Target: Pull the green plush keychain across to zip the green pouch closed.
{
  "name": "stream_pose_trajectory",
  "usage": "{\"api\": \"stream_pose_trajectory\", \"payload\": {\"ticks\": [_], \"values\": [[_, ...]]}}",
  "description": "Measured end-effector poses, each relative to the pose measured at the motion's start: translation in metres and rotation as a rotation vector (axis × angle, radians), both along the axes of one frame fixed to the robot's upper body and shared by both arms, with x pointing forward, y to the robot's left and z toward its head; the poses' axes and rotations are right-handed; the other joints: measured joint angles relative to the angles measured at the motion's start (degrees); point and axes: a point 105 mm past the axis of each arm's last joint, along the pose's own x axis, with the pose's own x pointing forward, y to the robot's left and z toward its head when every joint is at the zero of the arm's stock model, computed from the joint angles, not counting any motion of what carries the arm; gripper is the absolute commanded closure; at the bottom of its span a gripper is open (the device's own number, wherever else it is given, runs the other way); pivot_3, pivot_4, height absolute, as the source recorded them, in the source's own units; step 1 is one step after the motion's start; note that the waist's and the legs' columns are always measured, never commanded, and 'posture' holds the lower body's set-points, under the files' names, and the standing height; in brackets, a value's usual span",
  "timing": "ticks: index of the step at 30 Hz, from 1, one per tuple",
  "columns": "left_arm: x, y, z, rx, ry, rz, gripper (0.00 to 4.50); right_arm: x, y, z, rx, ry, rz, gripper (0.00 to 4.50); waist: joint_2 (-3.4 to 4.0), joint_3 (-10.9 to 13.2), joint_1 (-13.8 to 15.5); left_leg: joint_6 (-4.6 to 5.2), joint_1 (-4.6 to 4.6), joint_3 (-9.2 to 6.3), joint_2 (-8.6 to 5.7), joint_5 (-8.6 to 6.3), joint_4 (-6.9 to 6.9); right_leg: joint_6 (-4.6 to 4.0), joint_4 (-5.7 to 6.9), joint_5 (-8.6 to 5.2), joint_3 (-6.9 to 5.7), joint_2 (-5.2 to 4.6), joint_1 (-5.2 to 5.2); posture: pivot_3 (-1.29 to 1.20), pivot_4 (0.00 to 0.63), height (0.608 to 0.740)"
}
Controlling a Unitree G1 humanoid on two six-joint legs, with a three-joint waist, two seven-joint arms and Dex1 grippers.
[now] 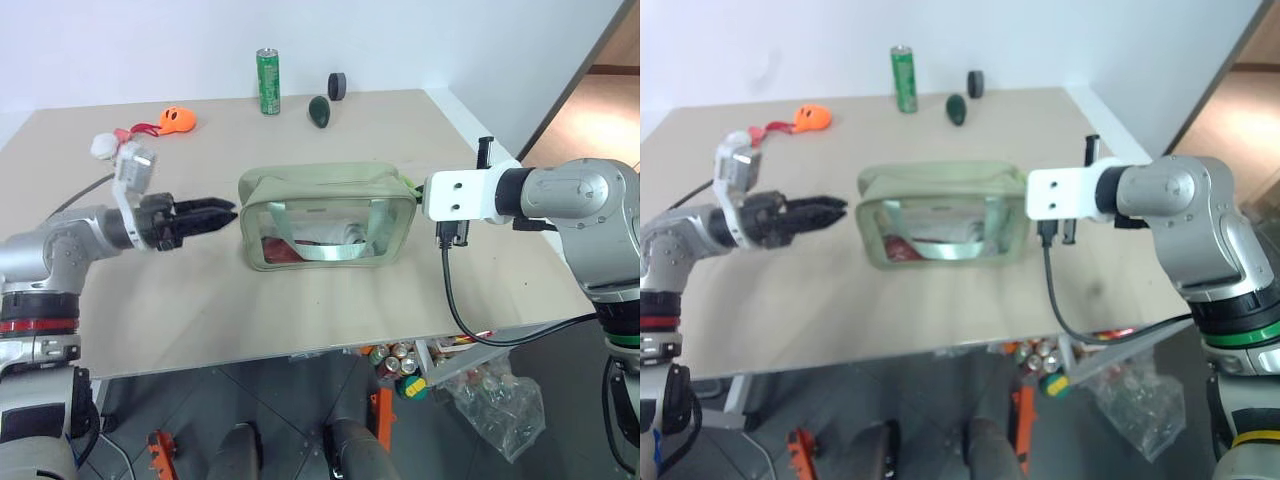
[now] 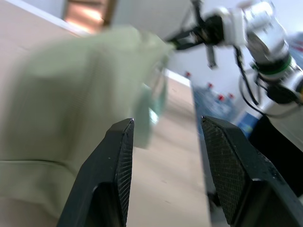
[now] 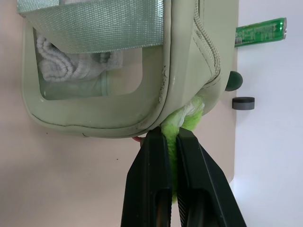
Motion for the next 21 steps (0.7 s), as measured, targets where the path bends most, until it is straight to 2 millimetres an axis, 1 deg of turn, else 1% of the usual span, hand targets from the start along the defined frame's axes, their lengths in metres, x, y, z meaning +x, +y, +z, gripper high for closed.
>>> {"api": "stream_pose_trajectory", "payload": {"ticks": [6,10,12,14,17,19,21], "values": [[0.002,-0.004,-0.008,0.041,0.013,-0.006,2.19,0.000,0.001,0.000,0.004,0.001,0.001,4.50,0.00,0.00,0.00,0.00,0.02,0.00,0.02,0.00,0.03,-0.02,0.04,0.01,0.00,0.02,0.01,0.00,0.150,0.740],[0.012,-0.003,-0.014,0.051,0.009,0.048,2.19,0.000,0.001,0.000,0.005,0.001,0.000,4.50,0.00,0.00,0.00,0.00,0.01,-0.01,0.02,0.00,0.03,-0.02,0.04,0.02,-0.01,0.03,0.00,0.00,0.150,0.740],[0.014,-0.001,-0.010,0.032,0.004,0.056,2.19,0.000,0.001,0.000,0.005,0.001,0.000,4.50,0.00,0.00,0.00,0.00,0.01,0.00,0.02,0.00,0.03,-0.02,0.04,0.02,0.00,0.03,0.00,0.00,0.150,0.740],[0.013,0.005,0.008,-0.026,-0.024,0.063,2.19,0.000,0.001,0.000,0.005,0.002,0.000,4.50,0.00,0.00,-0.02,0.01,0.00,0.00,0.03,0.00,0.03,-0.02,0.04,0.01,0.00,0.04,-0.02,0.00,0.150,0.740],[0.011,0.015,0.021,-0.040,-0.057,0.080,2.19,0.000,0.001,0.000,0.006,0.002,-0.001,4.50,0.00,0.00,-0.03,0.01,0.01,0.01,0.03,0.00,0.02,-0.02,0.04,0.01,0.01,0.04,-0.02,0.00,0.150,0.740],[0.007,0.024,0.023,-0.034,-0.065,0.089,2.19,0.000,0.001,0.000,0.008,0.003,-0.004,4.50,0.00,0.00,-0.03,0.01,0.01,0.01,0.03,0.00,0.02,-0.02,0.04,0.01,0.00,0.03,-0.02,0.00,0.150,0.740],[0.005,0.028,0.019,-0.031,-0.055,0.091,2.19,0.000,0.001,0.000,0.009,0.004,-0.006,4.50,0.00,0.00,0.02,0.01,0.01,0.02,0.03,0.00,0.03,-0.02,0.04,0.01,0.00,0.03,-0.01,0.00,0.150,0.740]]}}
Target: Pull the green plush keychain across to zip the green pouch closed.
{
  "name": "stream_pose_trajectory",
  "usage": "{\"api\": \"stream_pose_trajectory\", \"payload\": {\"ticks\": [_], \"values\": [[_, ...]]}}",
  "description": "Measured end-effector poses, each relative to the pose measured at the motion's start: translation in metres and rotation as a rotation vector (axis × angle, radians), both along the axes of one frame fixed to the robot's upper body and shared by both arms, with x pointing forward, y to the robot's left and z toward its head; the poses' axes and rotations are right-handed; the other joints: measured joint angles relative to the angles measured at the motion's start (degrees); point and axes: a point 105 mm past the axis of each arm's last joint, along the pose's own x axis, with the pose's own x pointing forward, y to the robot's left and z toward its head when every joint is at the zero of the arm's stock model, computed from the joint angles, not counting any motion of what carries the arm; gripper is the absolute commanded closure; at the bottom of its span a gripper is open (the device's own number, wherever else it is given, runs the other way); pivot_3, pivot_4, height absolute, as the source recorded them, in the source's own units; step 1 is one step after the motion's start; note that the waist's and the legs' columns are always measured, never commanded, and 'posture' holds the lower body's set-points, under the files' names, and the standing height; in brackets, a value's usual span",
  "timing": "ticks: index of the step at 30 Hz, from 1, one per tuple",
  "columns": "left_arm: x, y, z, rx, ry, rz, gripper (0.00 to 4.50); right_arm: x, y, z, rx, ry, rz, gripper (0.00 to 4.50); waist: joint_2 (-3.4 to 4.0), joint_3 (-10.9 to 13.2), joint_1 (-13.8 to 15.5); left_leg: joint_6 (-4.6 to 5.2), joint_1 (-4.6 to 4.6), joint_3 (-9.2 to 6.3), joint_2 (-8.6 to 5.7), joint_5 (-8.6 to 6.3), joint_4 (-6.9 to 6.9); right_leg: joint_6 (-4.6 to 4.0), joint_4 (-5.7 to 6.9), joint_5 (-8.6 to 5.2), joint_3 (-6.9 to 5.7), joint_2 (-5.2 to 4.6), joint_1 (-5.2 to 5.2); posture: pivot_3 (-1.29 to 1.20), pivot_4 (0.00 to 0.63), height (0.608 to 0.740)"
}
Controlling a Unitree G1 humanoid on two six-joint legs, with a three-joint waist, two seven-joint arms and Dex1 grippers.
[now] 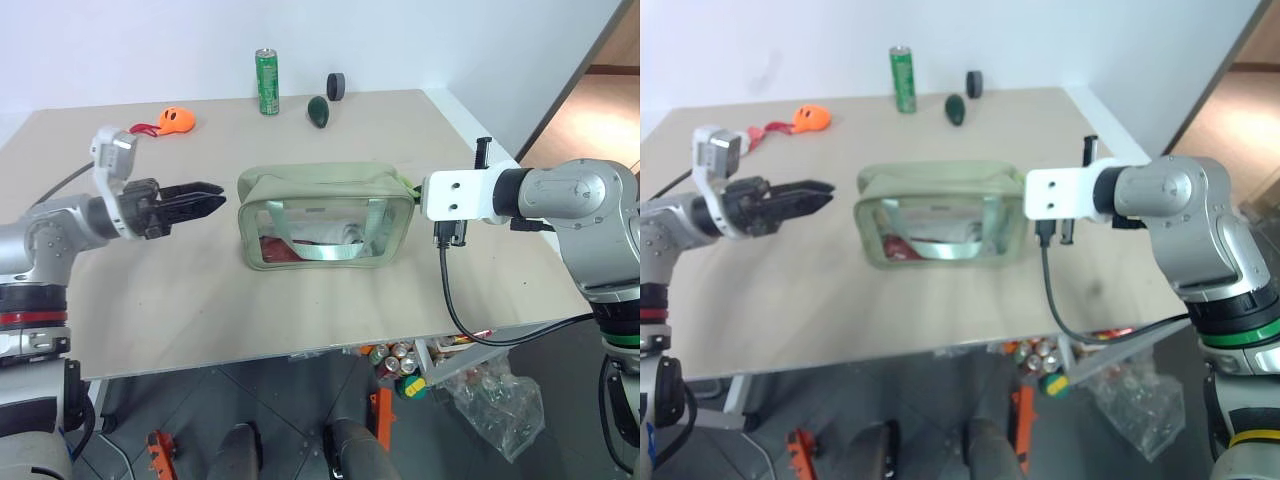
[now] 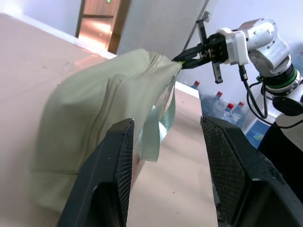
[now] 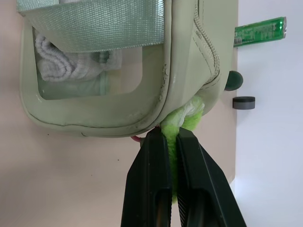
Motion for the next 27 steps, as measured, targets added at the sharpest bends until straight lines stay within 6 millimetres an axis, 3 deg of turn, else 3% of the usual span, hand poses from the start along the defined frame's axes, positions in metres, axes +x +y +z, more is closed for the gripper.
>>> {"api": "stream_pose_trajectory", "payload": {"ticks": [5,11,21,24,27], "values": [[0.002,0.001,-0.009,0.027,0.011,0.014,2.19,0.000,0.001,0.000,0.004,0.001,0.003,4.50,0.00,0.00,-0.01,0.00,0.00,0.02,0.00,0.00,0.04,0.01,0.00,0.02,0.01,0.00,0.01,0.00,0.150,0.740],[0.018,-0.016,-0.028,0.050,0.043,0.024,2.19,0.000,0.002,0.000,0.009,0.000,0.004,4.50,0.00,0.00,-0.03,0.00,0.00,0.02,0.02,0.00,0.05,0.00,0.01,0.03,0.01,0.03,0.01,0.00,0.150,0.740],[0.036,-0.036,-0.034,0.090,0.028,0.015,2.19,-0.003,0.005,0.003,0.011,-0.005,0.010,4.50,0.00,0.00,-0.11,0.01,0.00,0.05,0.02,-0.01,0.04,0.00,0.01,0.03,0.06,0.04,-0.01,0.00,0.150,0.740],[0.034,-0.041,-0.036,0.090,0.034,-0.012,2.98,-0.002,0.005,0.003,0.012,-0.004,0.008,4.50,0.00,0.00,-0.11,0.01,-0.01,0.06,0.02,-0.01,0.04,0.01,0.01,0.04,0.07,0.03,0.00,0.00,0.150,0.740],[0.033,-0.041,-0.036,0.089,0.034,-0.018,4.05,-0.002,0.005,0.002,0.013,-0.003,0.007,4.50,0.00,0.00,-0.09,0.01,-0.01,0.04,0.02,-0.01,0.04,0.01,0.01,0.03,0.06,0.04,0.00,0.00,0.150,0.740]]}}
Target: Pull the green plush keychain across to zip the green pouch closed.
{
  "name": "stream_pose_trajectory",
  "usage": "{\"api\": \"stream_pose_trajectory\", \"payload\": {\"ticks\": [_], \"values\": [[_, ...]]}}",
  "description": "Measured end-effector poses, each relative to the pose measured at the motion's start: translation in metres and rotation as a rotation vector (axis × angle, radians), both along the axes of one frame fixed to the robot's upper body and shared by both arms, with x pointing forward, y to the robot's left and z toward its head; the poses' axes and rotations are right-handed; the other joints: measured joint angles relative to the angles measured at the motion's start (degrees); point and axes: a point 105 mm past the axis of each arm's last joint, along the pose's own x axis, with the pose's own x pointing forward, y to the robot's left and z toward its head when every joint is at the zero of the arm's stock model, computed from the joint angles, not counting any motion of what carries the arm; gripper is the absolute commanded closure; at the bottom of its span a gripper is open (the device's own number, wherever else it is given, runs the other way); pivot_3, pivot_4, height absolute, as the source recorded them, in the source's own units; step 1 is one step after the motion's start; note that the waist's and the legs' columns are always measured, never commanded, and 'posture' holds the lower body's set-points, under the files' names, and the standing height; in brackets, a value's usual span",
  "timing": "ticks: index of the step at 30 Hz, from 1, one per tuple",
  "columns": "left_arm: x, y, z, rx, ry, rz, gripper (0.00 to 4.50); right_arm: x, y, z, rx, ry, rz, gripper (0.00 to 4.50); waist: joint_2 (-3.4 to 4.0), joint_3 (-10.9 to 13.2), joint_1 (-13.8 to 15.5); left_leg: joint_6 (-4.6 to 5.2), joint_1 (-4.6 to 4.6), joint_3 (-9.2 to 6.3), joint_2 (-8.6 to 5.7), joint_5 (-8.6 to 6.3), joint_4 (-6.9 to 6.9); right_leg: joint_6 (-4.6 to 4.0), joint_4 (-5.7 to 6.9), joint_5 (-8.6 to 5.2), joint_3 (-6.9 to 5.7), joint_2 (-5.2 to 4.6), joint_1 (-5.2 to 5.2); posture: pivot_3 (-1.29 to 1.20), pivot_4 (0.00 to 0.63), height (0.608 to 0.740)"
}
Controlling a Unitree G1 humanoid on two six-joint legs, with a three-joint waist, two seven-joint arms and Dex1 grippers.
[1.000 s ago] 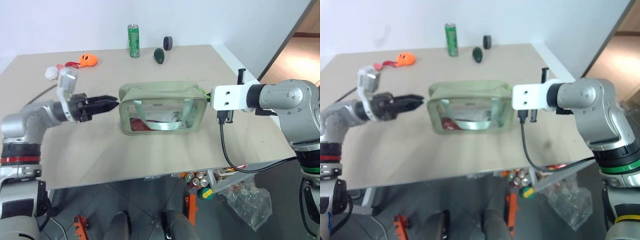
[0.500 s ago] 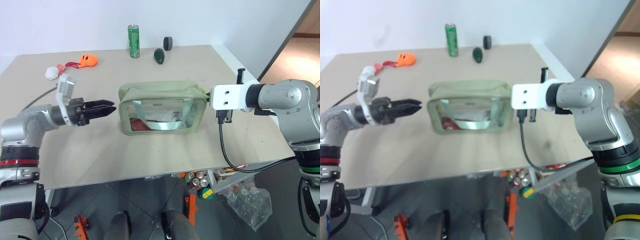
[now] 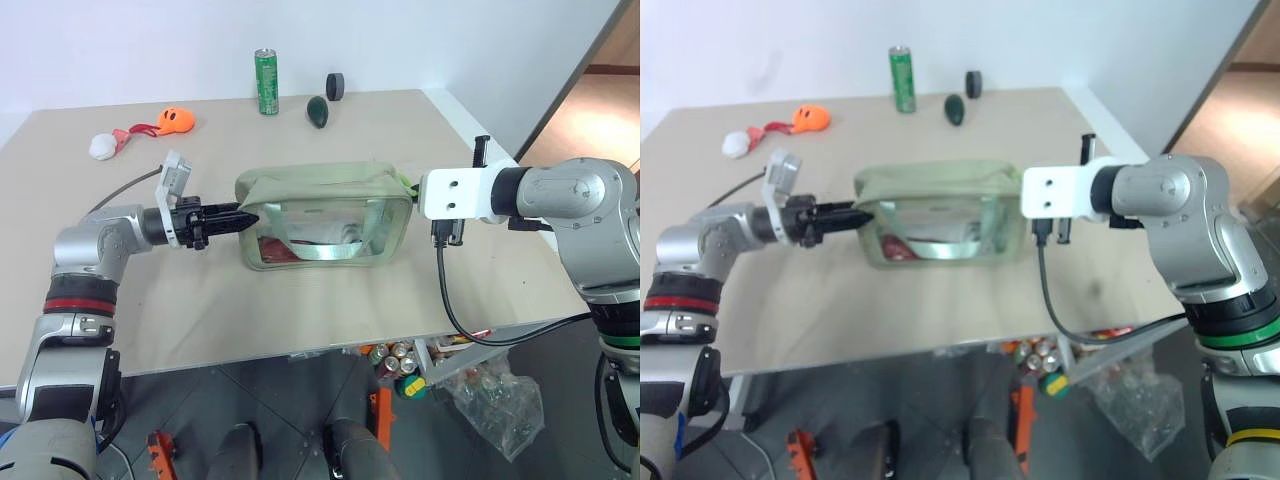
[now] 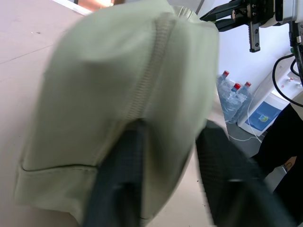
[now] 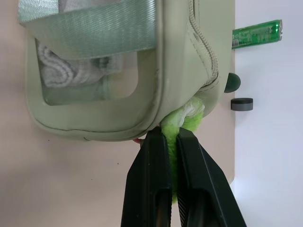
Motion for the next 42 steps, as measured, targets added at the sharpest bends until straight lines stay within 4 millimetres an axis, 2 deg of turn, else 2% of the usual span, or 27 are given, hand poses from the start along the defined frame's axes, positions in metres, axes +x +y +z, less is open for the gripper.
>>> {"api": "stream_pose_trajectory", "payload": {"ticks": [1,2,17,20,24,28,31,37,39,42], "values": [[0.000,0.000,0.000,0.001,0.000,0.003,4.45,0.000,0.000,0.000,0.000,0.000,0.001,4.50,0.00,0.00,0.00,0.00,0.00,0.01,0.00,0.00,0.00,0.00,0.00,0.00,0.00,0.00,0.00,0.00,0.150,0.740],[0.001,0.000,0.000,0.002,0.000,0.006,4.48,0.000,0.000,0.000,0.000,0.000,0.002,4.50,0.00,0.00,0.00,0.00,0.00,0.01,0.00,0.00,0.00,0.00,0.00,0.00,0.01,0.00,0.00,0.00,0.150,0.740],[0.002,0.004,-0.001,0.014,-0.008,0.048,4.48,-0.001,0.000,-0.001,0.009,0.001,0.004,4.50,0.00,0.00,0.03,0.00,0.00,0.00,0.00,0.00,0.00,0.00,0.00,0.00,0.00,-0.01,0.00,0.00,0.150,0.740],[0.001,0.005,-0.001,0.011,-0.008,0.055,4.48,0.000,-0.014,-0.004,0.006,0.009,-0.037,4.50,0.00,0.00,0.11,0.00,-0.01,0.01,-0.02,0.00,0.00,0.01,0.00,-0.01,0.01,-0.03,0.02,0.00,0.150,0.740],[-0.002,0.004,-0.001,0.009,-0.007,0.050,4.48,0.003,-0.048,-0.002,-0.011,0.004,-0.142,4.50,0.00,0.00,0.06,0.00,0.02,0.06,-0.02,0.00,0.00,0.01,0.00,0.00,0.05,-0.03,0.01,0.00,0.150,0.740],[-0.003,0.002,-0.001,0.010,-0.008,0.047,4.48,0.002,-0.061,-0.005,-0.022,-0.003,-0.181,4.50,0.00,0.00,-0.03,0.00,0.08,0.05,0.04,0.00,-0.01,-0.01,0.02,0.00,0.05,0.03,0.04,0.00,0.150,0.740],[-0.005,0.002,-0.002,0.000,0.003,0.049,4.48,-0.001,-0.055,-0.019,-0.014,0.027,-0.168,4.50,0.00,0.00,-0.03,0.00,0.08,0.05,0.04,0.00,0.01,0.00,0.03,0.01,0.05,0.03,0.07,0.00,0.150,0.740],[-0.004,0.003,-0.002,-0.004,0.009,0.060,4.48,-0.003,-0.022,-0.066,-0.014,0.127,-0.087,4.50,-0.01,-0.01,-0.06,0.00,0.09,0.05,0.03,0.00,0.09,0.03,0.03,0.03,0.06,0.03,0.11,0.00,0.150,0.740],[-0.004,0.002,-0.003,-0.004,0.010,0.061,4.48,-0.002,-0.016,-0.073,-0.021,0.129,-0.075,4.50,-0.01,-0.01,-0.06,0.00,0.08,0.05,0.03,0.00,0.11,0.04,0.04,0.04,0.06,0.03,0.12,0.00,0.150,0.740],[-0.005,0.002,-0.003,-0.012,0.020,0.057,4.48,0.001,-0.017,-0.079,-0.056,0.120,-0.083,4.50,-0.01,-0.01,-0.06,0.00,0.08,0.06,0.03,0.00,0.16,0.05,0.04,0.04,0.06,0.02,0.15,0.00,0.150,0.740]]}}
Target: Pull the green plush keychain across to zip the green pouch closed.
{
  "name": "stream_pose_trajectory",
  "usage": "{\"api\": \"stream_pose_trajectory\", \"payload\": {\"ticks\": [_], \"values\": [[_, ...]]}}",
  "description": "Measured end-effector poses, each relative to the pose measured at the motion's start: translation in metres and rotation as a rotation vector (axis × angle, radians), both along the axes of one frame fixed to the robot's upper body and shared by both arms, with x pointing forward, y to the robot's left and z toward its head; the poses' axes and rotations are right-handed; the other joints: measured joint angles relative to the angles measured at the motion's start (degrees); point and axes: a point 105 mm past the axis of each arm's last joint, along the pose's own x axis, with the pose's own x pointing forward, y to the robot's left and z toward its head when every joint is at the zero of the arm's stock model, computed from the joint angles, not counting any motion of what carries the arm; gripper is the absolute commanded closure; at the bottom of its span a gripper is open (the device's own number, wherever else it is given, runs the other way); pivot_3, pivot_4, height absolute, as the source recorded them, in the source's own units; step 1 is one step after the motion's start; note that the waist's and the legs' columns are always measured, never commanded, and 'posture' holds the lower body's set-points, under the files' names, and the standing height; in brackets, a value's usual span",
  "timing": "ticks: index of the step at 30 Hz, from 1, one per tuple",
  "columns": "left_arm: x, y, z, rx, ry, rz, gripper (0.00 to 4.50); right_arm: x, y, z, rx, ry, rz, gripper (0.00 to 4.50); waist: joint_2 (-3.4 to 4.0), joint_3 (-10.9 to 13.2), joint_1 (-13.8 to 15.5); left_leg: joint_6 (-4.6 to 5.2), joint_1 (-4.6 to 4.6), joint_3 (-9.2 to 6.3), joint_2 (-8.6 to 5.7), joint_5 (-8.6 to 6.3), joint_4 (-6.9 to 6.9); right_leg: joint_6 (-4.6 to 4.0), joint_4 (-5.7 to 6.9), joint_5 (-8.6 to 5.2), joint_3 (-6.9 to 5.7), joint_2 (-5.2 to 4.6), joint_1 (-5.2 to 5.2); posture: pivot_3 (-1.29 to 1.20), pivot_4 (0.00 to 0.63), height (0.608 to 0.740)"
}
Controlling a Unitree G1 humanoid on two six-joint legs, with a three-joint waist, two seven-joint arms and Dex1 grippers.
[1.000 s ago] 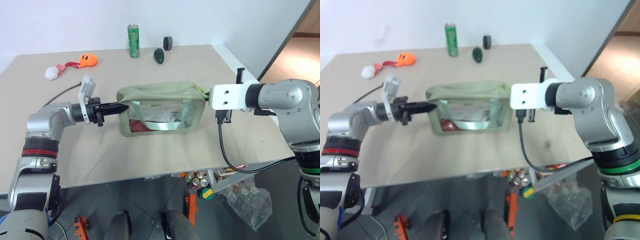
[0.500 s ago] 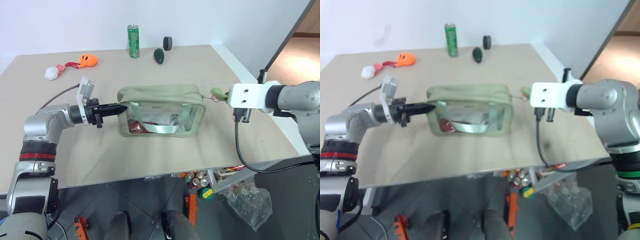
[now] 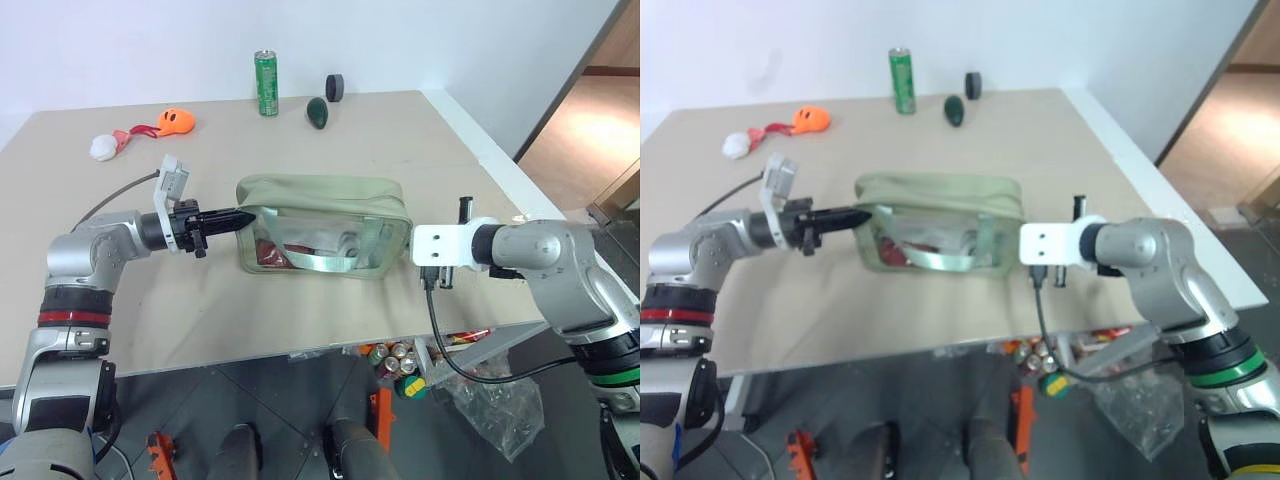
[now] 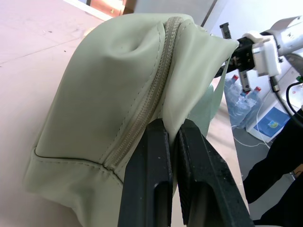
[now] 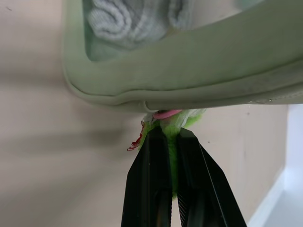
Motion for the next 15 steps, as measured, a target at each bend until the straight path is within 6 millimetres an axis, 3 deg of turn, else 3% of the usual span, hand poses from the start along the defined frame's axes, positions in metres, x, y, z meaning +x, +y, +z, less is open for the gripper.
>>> {"api": "stream_pose_trajectory", "payload": {"ticks": [12,13,15], "values": [[-0.001,0.001,0.000,-0.004,0.019,0.011,4.48,0.007,0.018,-0.026,0.030,0.033,0.023,4.50,-0.09,-0.05,-0.10,0.00,0.06,-0.02,0.07,0.00,0.05,-0.03,0.01,0.05,-0.01,0.06,0.07,0.00,0.150,0.740],[-0.001,0.001,0.000,-0.009,0.026,0.012,4.50,0.008,0.018,-0.027,0.052,0.034,0.015,3.83,-0.09,-0.05,-0.12,0.00,0.06,-0.02,0.08,0.00,0.05,-0.03,0.01,0.06,-0.01,0.06,0.07,0.00,0.150,0.740],[-0.001,0.001,0.000,-0.016,0.033,0.016,4.50,0.010,0.015,-0.024,0.100,0.040,-0.009,3.18,-0.09,-0.05,-0.12,0.00,0.06,-0.02,0.08,0.00,0.07,-0.02,0.01,0.08,-0.01,0.07,0.06,0.00,0.150,0.740]]}}
